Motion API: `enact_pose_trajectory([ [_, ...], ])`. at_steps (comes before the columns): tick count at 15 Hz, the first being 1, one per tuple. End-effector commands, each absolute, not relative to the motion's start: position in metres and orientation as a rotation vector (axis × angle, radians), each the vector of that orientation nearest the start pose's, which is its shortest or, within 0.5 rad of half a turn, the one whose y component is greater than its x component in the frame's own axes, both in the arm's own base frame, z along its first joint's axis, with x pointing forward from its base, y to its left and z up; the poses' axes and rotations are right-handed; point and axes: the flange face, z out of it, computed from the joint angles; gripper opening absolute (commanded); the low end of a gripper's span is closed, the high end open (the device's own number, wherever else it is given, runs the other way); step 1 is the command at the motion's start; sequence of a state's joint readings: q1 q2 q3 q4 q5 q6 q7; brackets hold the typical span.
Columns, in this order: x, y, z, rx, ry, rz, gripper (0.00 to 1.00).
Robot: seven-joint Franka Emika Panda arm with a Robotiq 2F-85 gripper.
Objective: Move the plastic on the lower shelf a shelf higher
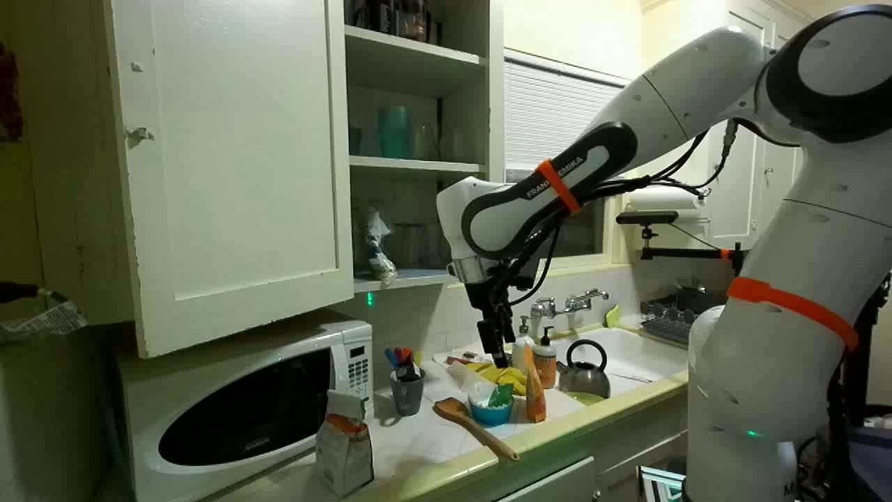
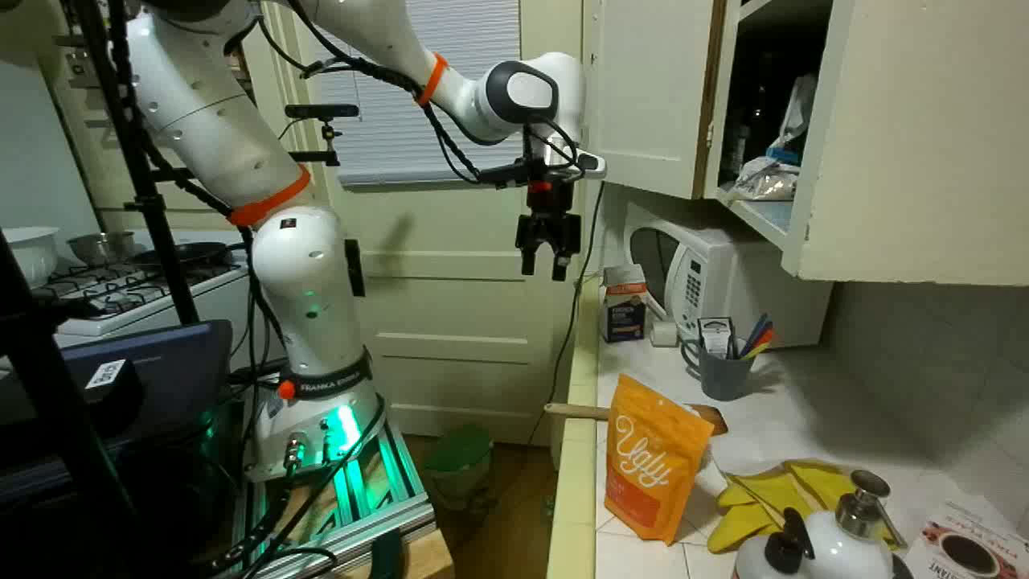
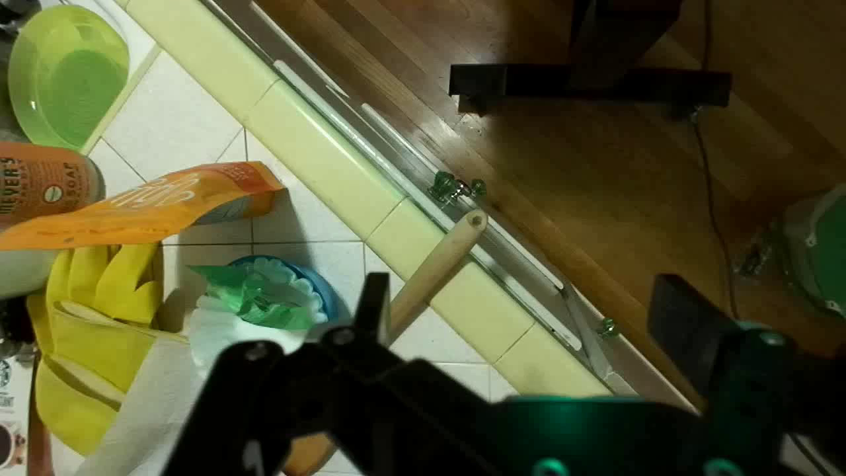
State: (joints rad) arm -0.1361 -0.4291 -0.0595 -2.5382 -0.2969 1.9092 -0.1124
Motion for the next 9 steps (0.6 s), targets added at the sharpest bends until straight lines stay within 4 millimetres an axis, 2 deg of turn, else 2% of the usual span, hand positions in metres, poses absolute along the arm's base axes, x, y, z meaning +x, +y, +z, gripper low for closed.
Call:
enact_pose_trajectory([
  [1, 0.371, -0.095, 0.408, -3.329, -0.086, 0.39, 1.0],
  [7, 0.371, -0.095, 0.408, -3.329, -0.086, 0.39, 1.0],
  [9, 0.377, -0.106, 0.423, -3.322, -0.037, 0.288, 1.0],
])
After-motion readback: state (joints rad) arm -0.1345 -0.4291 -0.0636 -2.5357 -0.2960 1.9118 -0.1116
